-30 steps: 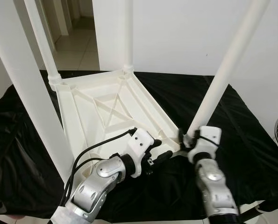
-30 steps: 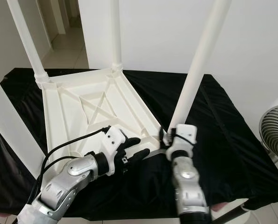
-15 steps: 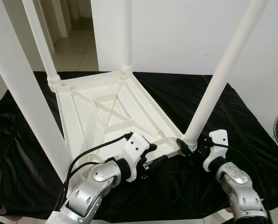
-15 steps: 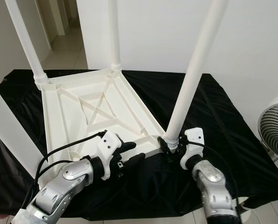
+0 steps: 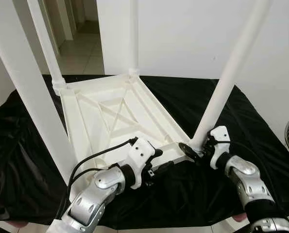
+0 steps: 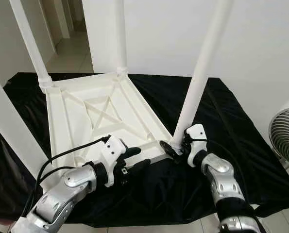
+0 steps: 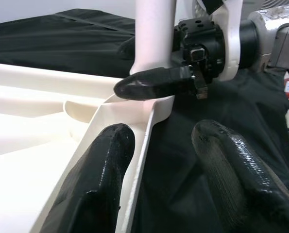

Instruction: Building children table

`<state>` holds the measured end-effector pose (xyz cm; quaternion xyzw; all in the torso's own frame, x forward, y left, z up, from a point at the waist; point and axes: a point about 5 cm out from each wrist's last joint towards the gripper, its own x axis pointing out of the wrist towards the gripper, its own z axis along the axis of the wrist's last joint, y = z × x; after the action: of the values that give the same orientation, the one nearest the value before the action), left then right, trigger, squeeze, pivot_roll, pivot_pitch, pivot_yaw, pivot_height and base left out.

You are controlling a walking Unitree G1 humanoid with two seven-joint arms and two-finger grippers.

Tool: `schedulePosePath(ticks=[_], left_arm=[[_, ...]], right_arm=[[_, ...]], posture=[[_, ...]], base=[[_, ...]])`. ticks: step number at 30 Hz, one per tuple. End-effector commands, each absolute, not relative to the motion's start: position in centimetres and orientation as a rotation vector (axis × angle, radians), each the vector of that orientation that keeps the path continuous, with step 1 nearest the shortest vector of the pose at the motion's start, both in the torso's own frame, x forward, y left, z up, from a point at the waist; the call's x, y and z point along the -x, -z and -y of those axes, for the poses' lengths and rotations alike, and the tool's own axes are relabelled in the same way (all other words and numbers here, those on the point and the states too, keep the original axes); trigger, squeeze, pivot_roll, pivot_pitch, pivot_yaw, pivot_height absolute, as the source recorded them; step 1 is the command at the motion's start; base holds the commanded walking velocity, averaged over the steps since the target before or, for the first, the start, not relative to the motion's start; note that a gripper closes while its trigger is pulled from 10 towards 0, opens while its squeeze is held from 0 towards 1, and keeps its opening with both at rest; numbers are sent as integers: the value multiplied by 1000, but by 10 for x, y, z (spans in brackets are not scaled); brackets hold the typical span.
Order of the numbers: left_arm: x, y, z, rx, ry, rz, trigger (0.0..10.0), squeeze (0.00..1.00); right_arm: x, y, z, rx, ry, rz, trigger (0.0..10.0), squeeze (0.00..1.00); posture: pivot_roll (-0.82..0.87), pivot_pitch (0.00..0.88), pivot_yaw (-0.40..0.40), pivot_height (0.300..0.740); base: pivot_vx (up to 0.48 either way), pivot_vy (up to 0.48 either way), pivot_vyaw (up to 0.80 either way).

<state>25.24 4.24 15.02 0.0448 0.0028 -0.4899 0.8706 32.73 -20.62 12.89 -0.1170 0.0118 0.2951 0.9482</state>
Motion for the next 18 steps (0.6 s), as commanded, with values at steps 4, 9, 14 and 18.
schedulePosePath(ticks=[4,9,14,18], left_arm=[[-248,-158,-39,-124,1112,27,10000,0],[-247,-158,-40,-134,1116,27,10000,0],[-246,-158,-40,-135,1111,27,10000,0],[-246,-158,-39,-132,1109,26,10000,0]], right_arm=[[-333,-123,196,250,-686,-51,0,0],[-333,-118,195,239,-723,-61,0,0],[-328,-113,194,192,-709,-68,0,0],[-325,-111,195,169,-661,-55,0,0]], posture=[[-8,0,-25,740],[-2,3,-31,740],[-6,8,-36,740],[-15,15,-42,740]], base=[[0,0,0],[0,0,0],[0,0,0],[0,0,0]])
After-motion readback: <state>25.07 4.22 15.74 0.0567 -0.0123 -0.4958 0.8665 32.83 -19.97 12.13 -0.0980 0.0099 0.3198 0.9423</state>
